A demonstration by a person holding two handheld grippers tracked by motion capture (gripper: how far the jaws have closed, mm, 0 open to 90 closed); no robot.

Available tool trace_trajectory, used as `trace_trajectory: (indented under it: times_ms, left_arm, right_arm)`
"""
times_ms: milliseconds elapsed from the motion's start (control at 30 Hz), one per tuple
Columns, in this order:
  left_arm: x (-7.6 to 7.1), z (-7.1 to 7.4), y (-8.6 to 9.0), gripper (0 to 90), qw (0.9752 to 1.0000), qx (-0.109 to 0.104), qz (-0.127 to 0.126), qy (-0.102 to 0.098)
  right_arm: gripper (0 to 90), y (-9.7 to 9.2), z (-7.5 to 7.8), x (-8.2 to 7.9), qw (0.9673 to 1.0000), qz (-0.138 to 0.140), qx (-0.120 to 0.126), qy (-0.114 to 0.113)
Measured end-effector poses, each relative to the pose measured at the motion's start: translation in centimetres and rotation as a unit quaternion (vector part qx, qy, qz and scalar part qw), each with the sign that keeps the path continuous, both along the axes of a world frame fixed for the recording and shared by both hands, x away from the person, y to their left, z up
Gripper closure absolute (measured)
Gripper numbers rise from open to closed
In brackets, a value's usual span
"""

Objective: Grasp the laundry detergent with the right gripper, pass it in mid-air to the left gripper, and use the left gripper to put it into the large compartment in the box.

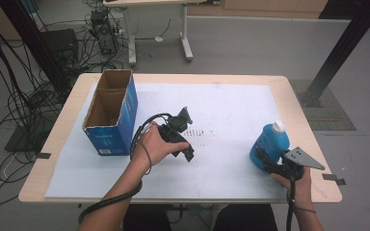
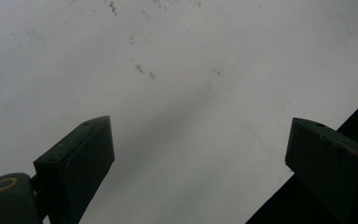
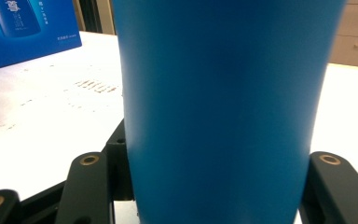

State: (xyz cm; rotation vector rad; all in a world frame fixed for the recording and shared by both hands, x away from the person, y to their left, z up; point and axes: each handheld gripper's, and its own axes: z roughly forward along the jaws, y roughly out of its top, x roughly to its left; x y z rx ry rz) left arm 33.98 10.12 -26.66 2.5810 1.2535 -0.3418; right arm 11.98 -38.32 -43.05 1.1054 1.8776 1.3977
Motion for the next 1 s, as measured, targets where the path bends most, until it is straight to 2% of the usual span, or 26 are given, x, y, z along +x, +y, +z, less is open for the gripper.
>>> trace_trajectory:
  times_ms: [1000]
  left_arm:
    - [-0.17, 0.35, -0.3, 8.0, 1.0, 0.0, -0.003, -0.003]
  right_arm:
    - [42.0, 0.0, -0.1, -0.06, 1.0, 0.0, 0.0, -0.003]
